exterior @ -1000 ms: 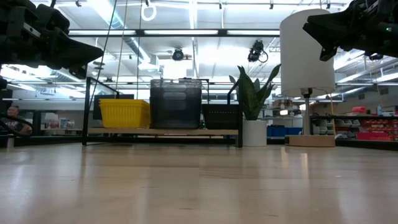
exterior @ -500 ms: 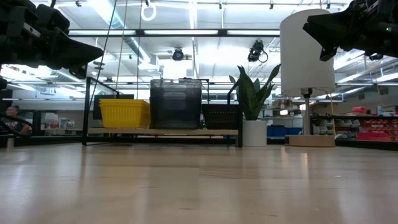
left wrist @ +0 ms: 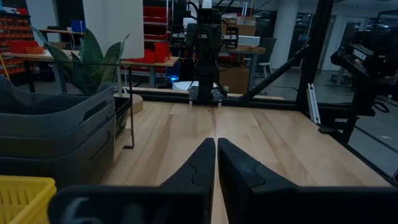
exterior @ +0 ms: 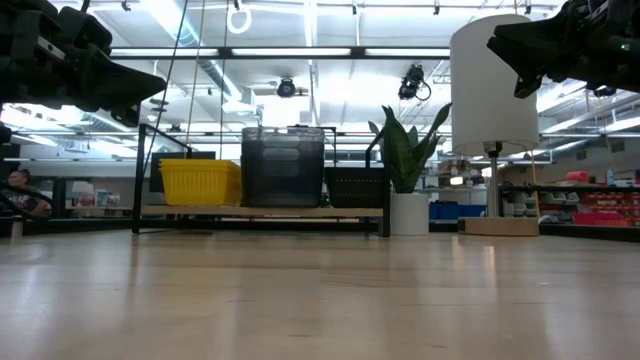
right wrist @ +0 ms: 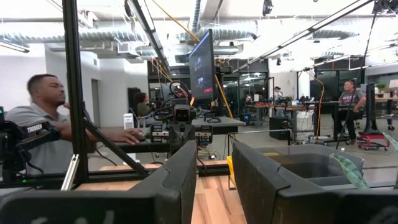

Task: Stack baskets on shelf by color
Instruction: Return to Home Position

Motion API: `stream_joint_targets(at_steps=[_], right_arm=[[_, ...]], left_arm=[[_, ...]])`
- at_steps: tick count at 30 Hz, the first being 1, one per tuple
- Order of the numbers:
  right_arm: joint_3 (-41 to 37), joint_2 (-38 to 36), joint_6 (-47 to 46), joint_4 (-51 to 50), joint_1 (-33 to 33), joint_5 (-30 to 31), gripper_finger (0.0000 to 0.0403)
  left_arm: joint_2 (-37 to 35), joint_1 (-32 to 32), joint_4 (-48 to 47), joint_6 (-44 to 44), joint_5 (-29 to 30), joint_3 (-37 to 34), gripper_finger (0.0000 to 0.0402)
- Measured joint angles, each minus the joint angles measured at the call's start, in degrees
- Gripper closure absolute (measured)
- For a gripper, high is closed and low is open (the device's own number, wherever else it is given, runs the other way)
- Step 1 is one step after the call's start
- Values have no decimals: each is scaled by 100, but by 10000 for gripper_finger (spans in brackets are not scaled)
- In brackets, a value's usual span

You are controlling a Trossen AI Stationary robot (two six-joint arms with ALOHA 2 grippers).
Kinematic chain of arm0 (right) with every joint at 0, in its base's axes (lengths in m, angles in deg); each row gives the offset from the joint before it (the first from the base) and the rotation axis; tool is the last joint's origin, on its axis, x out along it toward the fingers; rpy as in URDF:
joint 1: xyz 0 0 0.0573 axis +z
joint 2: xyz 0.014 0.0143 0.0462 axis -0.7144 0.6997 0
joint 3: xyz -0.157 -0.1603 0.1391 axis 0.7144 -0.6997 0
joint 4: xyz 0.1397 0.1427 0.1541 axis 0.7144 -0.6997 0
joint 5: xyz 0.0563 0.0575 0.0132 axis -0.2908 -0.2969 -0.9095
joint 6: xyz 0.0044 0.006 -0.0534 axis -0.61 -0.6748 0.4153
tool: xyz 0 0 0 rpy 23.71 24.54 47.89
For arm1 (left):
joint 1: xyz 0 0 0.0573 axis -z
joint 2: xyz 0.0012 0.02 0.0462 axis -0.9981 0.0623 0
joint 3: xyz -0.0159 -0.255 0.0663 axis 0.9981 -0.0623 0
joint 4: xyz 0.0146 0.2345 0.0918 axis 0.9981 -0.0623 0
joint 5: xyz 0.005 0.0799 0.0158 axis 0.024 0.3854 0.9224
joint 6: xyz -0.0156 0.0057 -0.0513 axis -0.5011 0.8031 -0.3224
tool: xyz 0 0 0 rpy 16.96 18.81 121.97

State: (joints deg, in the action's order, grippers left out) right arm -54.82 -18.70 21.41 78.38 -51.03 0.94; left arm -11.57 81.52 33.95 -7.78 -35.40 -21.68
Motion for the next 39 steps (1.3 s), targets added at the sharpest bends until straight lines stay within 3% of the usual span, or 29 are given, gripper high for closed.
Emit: stream_joint_targets(at_steps=[11,39], right_arm=[[0,1,0,1,0,0,294],[0,2,2,-1,0,0,294]], left_arm=[[0,0,0,-2,0,2,365],[0,2,0,0,2,2,378]])
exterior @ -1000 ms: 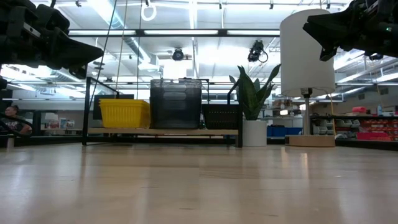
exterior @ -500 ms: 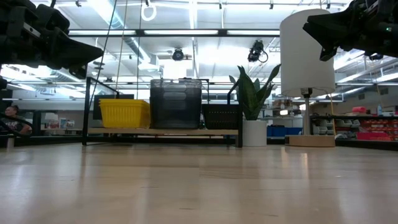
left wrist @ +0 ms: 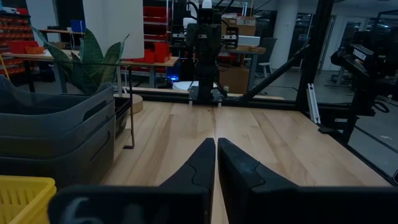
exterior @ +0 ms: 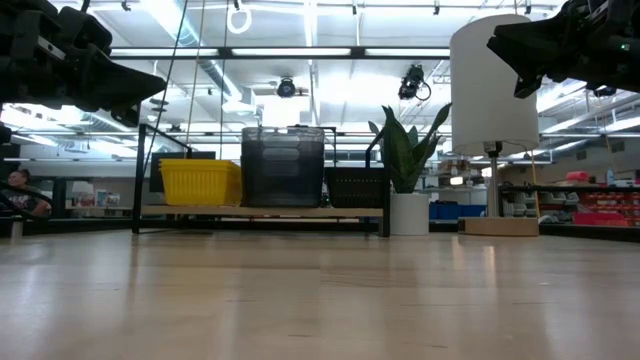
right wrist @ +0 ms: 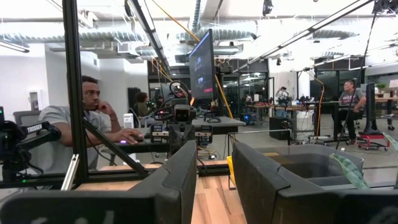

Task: Stack baskets on shelf by color
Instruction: Return to Home Position

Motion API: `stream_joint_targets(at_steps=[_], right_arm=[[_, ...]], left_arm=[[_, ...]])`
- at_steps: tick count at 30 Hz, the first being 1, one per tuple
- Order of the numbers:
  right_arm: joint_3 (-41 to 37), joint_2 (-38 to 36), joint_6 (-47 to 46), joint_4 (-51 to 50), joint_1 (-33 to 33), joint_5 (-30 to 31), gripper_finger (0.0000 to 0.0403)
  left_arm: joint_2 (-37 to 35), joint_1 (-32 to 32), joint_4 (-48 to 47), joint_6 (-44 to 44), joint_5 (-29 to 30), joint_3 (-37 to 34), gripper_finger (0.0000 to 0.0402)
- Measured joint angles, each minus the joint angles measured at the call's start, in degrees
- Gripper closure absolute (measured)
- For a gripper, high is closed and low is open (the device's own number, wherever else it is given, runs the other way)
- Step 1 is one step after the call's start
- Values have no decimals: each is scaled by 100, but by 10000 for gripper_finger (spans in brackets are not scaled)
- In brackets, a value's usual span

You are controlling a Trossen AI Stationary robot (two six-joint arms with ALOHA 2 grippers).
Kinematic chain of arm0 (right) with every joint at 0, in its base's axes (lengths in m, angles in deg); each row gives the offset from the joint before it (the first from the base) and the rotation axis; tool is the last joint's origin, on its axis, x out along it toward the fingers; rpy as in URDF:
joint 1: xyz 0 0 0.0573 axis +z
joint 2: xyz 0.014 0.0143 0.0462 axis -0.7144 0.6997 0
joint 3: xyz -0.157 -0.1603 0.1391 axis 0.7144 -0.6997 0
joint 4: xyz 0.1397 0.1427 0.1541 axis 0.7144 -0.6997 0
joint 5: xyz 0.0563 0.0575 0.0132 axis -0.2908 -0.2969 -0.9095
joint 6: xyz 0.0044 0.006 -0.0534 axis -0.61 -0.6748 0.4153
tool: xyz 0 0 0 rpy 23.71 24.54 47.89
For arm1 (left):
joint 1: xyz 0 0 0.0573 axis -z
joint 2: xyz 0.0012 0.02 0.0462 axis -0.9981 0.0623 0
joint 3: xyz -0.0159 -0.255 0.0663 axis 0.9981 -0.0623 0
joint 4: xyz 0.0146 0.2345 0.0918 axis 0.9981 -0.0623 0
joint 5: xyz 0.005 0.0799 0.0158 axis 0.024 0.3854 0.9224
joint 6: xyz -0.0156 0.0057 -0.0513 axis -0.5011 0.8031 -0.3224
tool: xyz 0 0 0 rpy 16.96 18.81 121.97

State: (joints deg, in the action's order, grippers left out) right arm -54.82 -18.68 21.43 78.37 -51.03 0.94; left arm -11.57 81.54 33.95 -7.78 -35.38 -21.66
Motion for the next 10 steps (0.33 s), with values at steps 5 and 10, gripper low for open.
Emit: stream_joint_targets(at_steps=[5,10], right_arm=[[0,-2,-2,0,0,0,294],[0,-2,-1,1,0,0,294]], left_arm=[[-1,-2,0,-2,-2,-1,372],[0,-2,0,-2,-1,-1,366]])
